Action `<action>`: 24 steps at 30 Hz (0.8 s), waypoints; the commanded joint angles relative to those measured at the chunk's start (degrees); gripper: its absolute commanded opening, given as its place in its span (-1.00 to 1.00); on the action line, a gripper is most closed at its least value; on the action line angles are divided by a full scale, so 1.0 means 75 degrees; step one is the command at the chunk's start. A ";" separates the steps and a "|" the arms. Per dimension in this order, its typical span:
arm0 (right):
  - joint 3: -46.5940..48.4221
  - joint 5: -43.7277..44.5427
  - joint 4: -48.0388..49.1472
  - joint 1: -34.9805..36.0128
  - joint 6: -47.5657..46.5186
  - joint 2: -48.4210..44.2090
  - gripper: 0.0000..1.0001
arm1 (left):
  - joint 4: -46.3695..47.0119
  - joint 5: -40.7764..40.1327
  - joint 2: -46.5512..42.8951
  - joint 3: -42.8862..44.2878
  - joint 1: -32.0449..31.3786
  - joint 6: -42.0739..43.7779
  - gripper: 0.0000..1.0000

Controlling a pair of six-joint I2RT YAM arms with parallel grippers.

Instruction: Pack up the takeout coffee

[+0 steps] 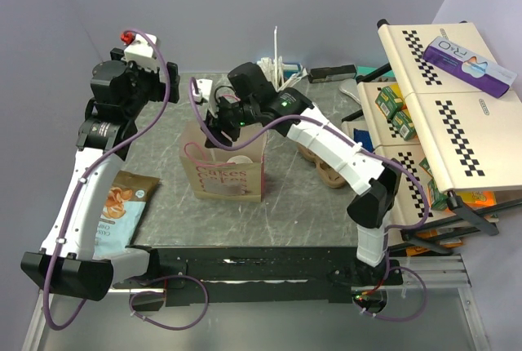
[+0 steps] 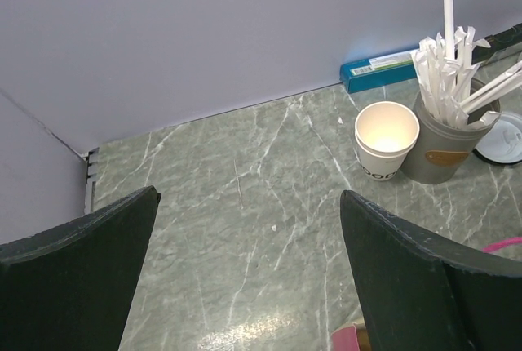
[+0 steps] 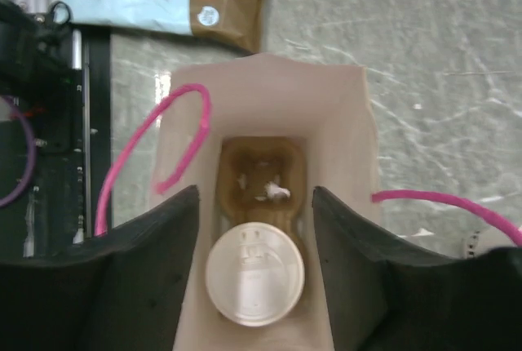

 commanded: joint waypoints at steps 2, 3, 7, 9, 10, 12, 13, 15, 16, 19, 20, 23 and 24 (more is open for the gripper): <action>0.0305 0.0431 0.0344 0.0007 0.0177 -0.0513 0.44 | 0.0115 0.0219 -0.0196 0.0161 0.0074 -0.0182 0.99; 0.0259 0.0420 0.0565 -0.0016 0.0154 -0.0793 0.56 | 0.0103 0.0243 -0.0208 0.0173 0.0086 -0.0194 0.99; -0.0068 0.0630 0.1211 -0.0145 0.0072 -0.1626 0.80 | 0.0126 0.0465 -0.0173 0.0196 0.0109 -0.0311 0.99; -0.0256 0.0794 0.1422 -0.0180 0.0037 -0.2048 0.88 | 0.0138 0.0676 -0.0149 0.0196 0.0121 -0.0358 0.99; -0.0292 0.0864 0.1516 -0.0239 -0.0021 -0.2154 0.89 | 0.0138 0.0746 -0.0126 0.0208 0.0133 -0.0404 0.99; -0.0455 0.1133 0.1621 -0.0321 -0.0033 -0.2470 0.94 | 0.0138 0.0922 -0.0102 0.0220 0.0156 -0.0452 0.99; -0.0537 0.1251 0.1750 -0.0379 0.0036 -0.2564 0.96 | 0.0150 0.0981 -0.0102 0.0231 0.0156 -0.0486 0.99; -0.0865 0.1706 0.1903 -0.0613 0.0200 -0.2892 0.99 | 0.0161 0.1028 -0.0079 0.0278 0.0168 -0.0510 0.99; -0.0947 0.1825 0.1869 -0.0707 0.0410 -0.2974 1.00 | 0.0173 0.1040 -0.0067 0.0290 0.0168 -0.0522 0.99; -0.1112 0.2060 0.1471 -0.1210 0.0541 -0.3151 1.00 | 0.0220 0.1040 0.0014 0.0302 0.0179 -0.0487 0.99; -0.1101 0.2060 0.1006 -0.1351 0.0529 -0.3209 1.00 | 0.0232 0.1028 0.0050 0.0302 0.0180 -0.0475 0.99; -0.1438 0.2445 0.0615 -0.1785 0.0610 -0.3443 1.00 | 0.0255 0.0993 0.0167 0.0314 0.0203 -0.0463 0.99; -0.1603 0.2911 0.0707 -0.1844 0.0785 -0.3525 1.00 | 0.0267 0.1016 0.0202 0.0348 0.0215 -0.0475 0.99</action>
